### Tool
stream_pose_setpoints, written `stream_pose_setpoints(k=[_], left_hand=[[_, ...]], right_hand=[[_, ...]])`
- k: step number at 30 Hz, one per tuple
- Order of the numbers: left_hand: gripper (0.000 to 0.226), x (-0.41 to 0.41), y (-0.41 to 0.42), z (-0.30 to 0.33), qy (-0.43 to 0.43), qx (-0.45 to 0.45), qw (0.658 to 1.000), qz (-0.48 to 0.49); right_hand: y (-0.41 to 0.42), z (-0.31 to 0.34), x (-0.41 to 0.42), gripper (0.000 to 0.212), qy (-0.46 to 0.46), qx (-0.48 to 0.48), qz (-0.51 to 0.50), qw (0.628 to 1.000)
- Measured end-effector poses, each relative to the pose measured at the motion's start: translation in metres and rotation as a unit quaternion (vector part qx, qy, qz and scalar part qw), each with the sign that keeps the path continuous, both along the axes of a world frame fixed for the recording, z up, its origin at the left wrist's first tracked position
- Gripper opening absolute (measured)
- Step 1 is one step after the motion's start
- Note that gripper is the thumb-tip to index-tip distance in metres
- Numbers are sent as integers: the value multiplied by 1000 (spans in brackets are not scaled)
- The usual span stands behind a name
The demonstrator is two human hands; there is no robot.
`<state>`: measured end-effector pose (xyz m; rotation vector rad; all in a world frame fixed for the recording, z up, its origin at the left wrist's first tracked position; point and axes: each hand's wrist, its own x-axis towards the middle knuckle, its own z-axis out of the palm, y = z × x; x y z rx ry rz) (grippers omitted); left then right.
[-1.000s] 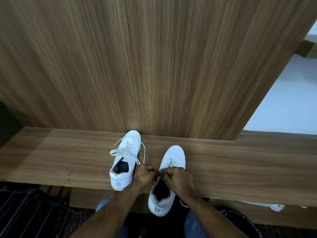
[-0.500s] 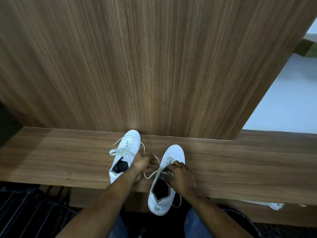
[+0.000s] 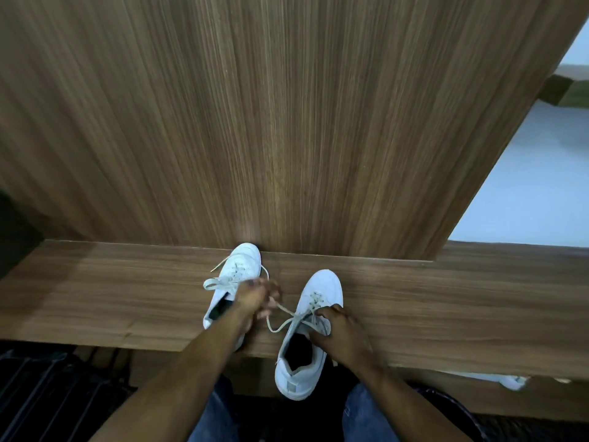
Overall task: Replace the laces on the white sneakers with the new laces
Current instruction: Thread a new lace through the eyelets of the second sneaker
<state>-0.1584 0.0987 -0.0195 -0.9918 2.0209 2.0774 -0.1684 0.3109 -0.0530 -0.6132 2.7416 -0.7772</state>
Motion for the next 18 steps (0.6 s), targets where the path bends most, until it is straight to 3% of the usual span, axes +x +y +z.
stream_pose_setpoints(k=[4,6,8,12,13,14,15,16,17,18], left_hand=[[11,16,25,-48,-6,-159,972,-171],[25,6,18,-70,-5,-292,927,-237],[34,6,20,-51,-14,-353,889,-292],[13,1,9,-28,3,-441,821,-362],[13,-2,5,-21,-5,-450,822,-349],[14,-5,2,-13,-9,-430,852,-298],[16,-11,-2,-5,5,-367,904,-219],[22,-19,-6,6,28,-252,960,-116],[26,-27,-13,17,52,-120,991,-10],[26,-33,-21,30,85,-9,993,79]], right_hand=[[0,-1,1,48,-12,4,1,1000],[-1,-1,0,47,-17,7,4,1000],[-2,-2,0,47,-20,8,3,1000],[-3,-2,-1,54,-26,15,0,1000],[-3,-2,-1,54,-28,19,1,999],[-3,-2,-1,54,-29,20,2,999],[-3,-3,-1,54,-30,19,1,999],[-2,-3,-2,54,-30,16,0,999],[-2,-3,-1,53,-33,10,-2,999],[-2,-4,-1,53,-36,2,-4,999]])
